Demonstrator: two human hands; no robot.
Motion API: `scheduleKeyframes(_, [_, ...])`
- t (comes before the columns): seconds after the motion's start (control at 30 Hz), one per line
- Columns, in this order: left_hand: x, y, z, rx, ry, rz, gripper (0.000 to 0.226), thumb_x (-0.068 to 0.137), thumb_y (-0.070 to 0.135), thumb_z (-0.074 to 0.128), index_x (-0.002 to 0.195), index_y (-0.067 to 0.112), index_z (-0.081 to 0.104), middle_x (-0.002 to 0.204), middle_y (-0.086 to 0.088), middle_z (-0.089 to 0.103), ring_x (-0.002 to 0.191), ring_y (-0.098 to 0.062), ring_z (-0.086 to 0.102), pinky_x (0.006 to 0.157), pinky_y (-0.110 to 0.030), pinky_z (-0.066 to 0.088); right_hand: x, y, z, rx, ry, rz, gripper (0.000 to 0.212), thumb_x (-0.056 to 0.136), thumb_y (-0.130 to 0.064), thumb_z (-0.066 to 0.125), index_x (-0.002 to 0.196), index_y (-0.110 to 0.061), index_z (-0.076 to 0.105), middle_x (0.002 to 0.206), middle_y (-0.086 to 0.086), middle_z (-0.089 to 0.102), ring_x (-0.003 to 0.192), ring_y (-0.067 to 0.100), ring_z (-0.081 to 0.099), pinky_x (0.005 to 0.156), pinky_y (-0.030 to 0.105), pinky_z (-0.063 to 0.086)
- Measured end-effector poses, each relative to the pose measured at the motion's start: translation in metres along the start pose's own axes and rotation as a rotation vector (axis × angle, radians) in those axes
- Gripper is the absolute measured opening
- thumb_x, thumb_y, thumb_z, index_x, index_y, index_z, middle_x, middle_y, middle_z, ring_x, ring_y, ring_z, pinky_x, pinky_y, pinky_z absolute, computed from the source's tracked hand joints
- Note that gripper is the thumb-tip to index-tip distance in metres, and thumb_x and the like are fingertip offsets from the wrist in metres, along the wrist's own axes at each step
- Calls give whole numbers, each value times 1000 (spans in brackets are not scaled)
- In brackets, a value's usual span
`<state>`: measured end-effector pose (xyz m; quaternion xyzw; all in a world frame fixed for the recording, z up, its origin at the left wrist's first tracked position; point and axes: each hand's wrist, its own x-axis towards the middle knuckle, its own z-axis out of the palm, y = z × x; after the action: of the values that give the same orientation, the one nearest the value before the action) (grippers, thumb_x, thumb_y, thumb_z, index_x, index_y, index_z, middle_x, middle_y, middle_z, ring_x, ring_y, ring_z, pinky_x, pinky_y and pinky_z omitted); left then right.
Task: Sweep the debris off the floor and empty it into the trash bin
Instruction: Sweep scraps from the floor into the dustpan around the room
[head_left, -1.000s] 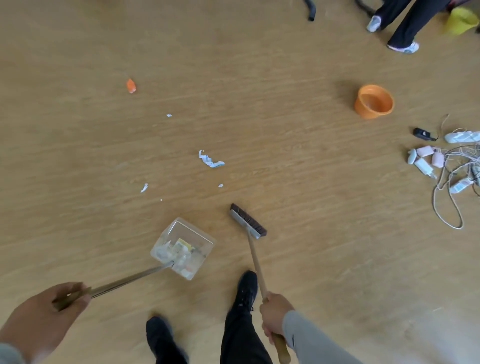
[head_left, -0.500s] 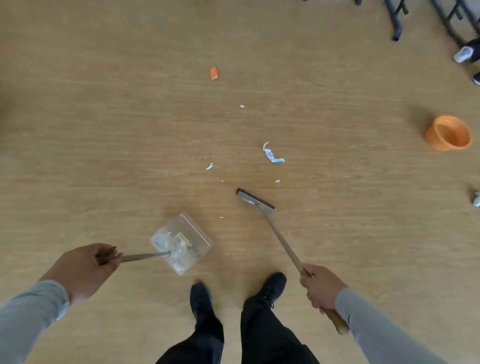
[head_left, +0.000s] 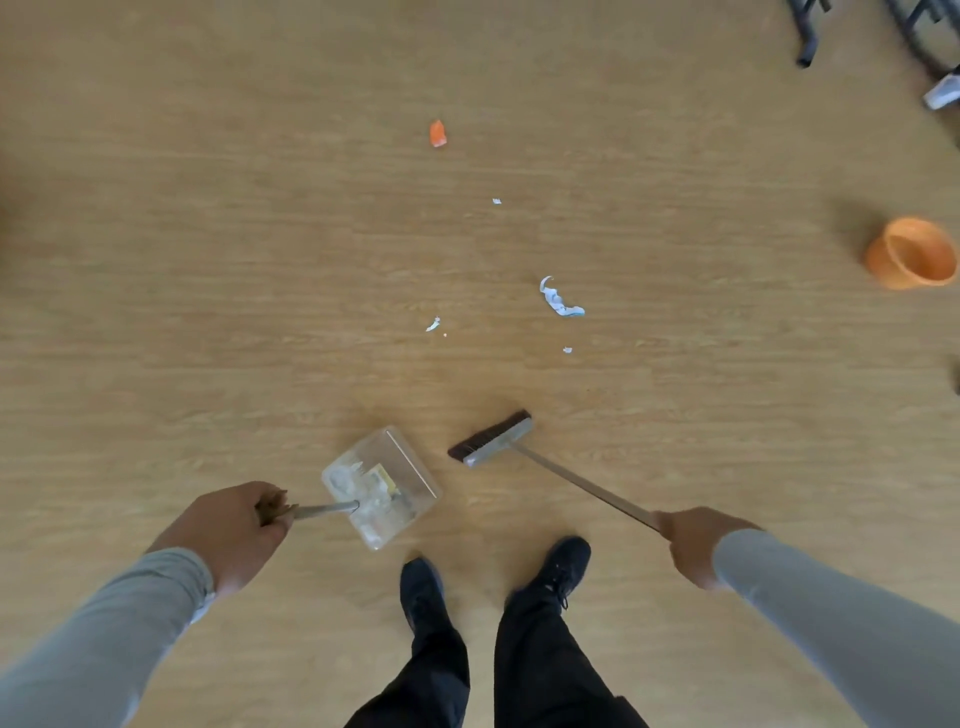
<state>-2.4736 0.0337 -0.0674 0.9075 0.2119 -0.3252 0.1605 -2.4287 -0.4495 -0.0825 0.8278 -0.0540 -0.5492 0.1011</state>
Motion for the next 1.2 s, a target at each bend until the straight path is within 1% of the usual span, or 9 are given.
scheduleKeyframes(0.1, [5, 9, 3, 6, -19, 50, 24, 94, 39, 60, 116, 30, 64, 91, 8, 65, 80, -15, 60, 69, -26, 44, -20, 37, 18, 324, -14, 31, 38, 100, -27, 37, 131, -43, 51, 77, -7, 61, 62, 20, 63, 47, 27, 47])
scheduleKeyframes(0.2, [14, 21, 8, 8, -50, 99, 21, 94, 38, 59, 113, 33, 63, 90, 12, 64, 78, -11, 62, 69, -26, 48, -44, 62, 40, 699, -108, 88, 33, 106, -21, 39, 132, -38, 50, 48, -2, 49, 42, 19, 42, 39, 25, 35])
scheduleKeyframes(0.33, [31, 53, 20, 54, -84, 171, 11, 93, 37, 57, 104, 35, 60, 85, 13, 64, 73, -10, 64, 73, -31, 56, -33, 42, 50, 821, -37, 123, 17, 105, -14, 43, 117, -22, 52, 54, 7, 46, 41, 19, 40, 39, 26, 38])
scheduleKeyframes(0.47, [45, 88, 43, 160, -146, 247, 10, 93, 34, 55, 101, 30, 60, 86, 11, 63, 73, -11, 62, 66, -28, 52, 10, -28, 56, 578, -72, 61, 12, 96, -11, 57, 107, -8, 60, 79, 4, 56, 55, 15, 49, 58, 27, 49])
scheduleKeyframes(0.6, [52, 112, 61, 242, -121, 293, 9, 95, 36, 50, 97, 30, 56, 83, 13, 58, 72, -13, 59, 60, -27, 43, -13, -108, 73, 375, -182, -145, 20, 99, -21, 54, 92, -4, 62, 70, 2, 45, 72, 24, 53, 63, 27, 44])
scheduleKeyframes(0.7, [54, 118, 61, 254, -101, 300, 10, 96, 37, 48, 97, 29, 55, 81, 12, 55, 72, -15, 56, 60, -27, 40, -44, -111, 79, 900, -394, -38, 26, 107, -19, 38, 88, -8, 50, 60, 5, 43, 49, 22, 41, 44, 34, 32])
scheduleKeyframes(0.77, [53, 118, 57, 248, -101, 301, 16, 97, 37, 48, 105, 28, 59, 85, 11, 58, 77, -16, 59, 65, -28, 44, -64, -79, 77, 1308, -590, 18, 15, 106, -14, 42, 109, -14, 56, 53, 5, 45, 37, 17, 38, 35, 25, 32])
scheduleKeyframes(1.0, [50, 112, 55, 242, -96, 336, 26, 97, 36, 47, 116, 25, 60, 102, 5, 67, 89, -19, 65, 79, -33, 54, -69, -19, 80, 1314, -223, 72, 34, 100, -14, 55, 128, -33, 50, 62, 11, 45, 41, 16, 35, 37, 21, 33])
scheduleKeyframes(1.2, [56, 115, 56, 267, -84, 330, 24, 97, 36, 45, 114, 27, 60, 94, 8, 66, 82, -16, 64, 77, -33, 57, -30, -80, 78, 1009, -148, 3, 32, 99, -10, 44, 128, -6, 56, 65, 3, 49, 42, 13, 48, 42, 25, 42])
